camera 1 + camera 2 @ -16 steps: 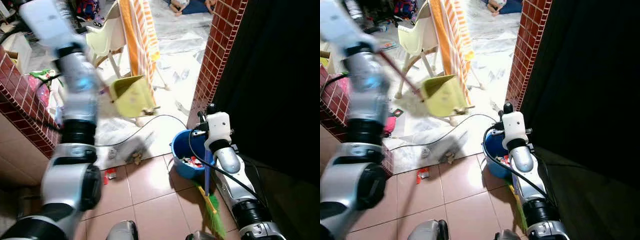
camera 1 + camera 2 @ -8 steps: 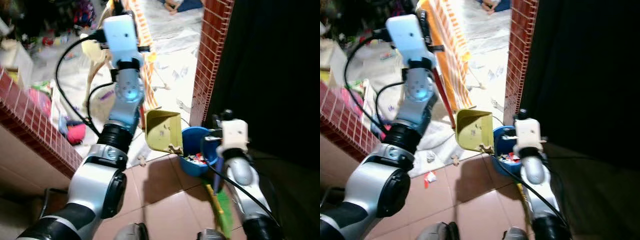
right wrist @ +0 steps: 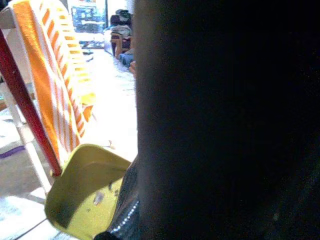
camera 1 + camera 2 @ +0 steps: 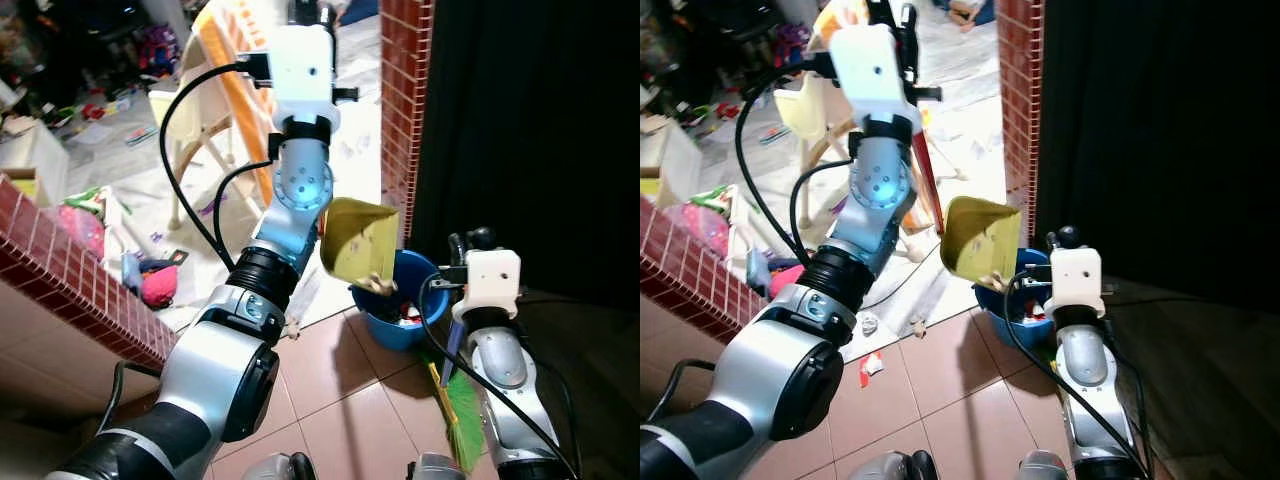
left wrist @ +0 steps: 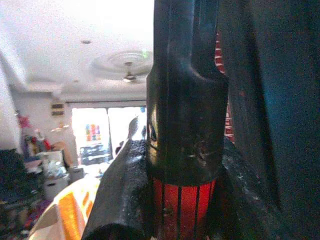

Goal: Sweep floor

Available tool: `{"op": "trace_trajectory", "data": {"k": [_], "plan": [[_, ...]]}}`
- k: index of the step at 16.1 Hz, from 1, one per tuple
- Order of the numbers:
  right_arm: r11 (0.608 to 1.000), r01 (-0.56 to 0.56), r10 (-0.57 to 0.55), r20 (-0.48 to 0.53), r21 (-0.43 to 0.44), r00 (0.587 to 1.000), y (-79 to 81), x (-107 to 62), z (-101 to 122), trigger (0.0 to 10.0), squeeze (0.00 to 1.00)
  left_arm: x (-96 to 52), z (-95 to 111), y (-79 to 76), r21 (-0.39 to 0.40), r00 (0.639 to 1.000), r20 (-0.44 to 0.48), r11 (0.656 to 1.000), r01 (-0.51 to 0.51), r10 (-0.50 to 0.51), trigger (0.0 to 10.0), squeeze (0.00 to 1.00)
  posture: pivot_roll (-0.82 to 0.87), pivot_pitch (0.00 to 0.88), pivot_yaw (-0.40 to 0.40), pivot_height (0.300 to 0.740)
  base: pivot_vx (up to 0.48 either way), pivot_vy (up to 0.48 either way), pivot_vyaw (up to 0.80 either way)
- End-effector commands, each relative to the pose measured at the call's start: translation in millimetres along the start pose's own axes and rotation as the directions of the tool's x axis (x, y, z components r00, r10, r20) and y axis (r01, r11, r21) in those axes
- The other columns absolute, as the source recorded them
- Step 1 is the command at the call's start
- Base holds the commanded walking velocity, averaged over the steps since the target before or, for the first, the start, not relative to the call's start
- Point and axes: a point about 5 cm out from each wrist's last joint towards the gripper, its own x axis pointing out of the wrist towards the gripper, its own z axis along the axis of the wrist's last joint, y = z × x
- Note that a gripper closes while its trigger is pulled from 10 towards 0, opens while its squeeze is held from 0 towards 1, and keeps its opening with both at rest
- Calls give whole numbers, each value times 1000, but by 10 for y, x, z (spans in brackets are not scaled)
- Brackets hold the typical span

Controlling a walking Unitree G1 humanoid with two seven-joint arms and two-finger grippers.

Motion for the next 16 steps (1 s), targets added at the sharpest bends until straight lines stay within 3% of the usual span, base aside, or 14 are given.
{"op": "trace_trajectory", "data": {"k": [1,6,8,12,14,16], "plan": [[1000,-3,3,-35,0,999,21,-7,-34,10000,0,-92,93,-224,-32,994,79,997,75,-73,10000,0,-330,15,211,740,0,0,0],[1000,-5,5,-23,-4,1000,-2,49,10,10000,0,-533,-225,-429,-11,958,11,958,286,-286,10000,0,-328,9,203,740,0,0,0],[1000,-13,13,-27,-8,1000,11,42,7,10000,0,-648,-208,-581,-60,915,26,913,404,-403,10000,0,-322,4,198,740,0,0,0],[1000,-22,22,-20,-9,1000,40,90,27,10000,0,-645,-92,-640,-115,892,76,885,451,-445,10000,0,-311,0,190,740,0,0,0],[999,-29,29,-17,-14,999,42,101,27,10000,0,-475,103,-614,-138,903,143,895,423,-405,10000,0,-306,0,183,740,0,0,0],[999,-32,32,-19,-17,999,36,110,20,10000,0,-399,244,-633,-156,892,199,885,439,-407,10000,0,-297,0,175,740,0,0,0]]}}
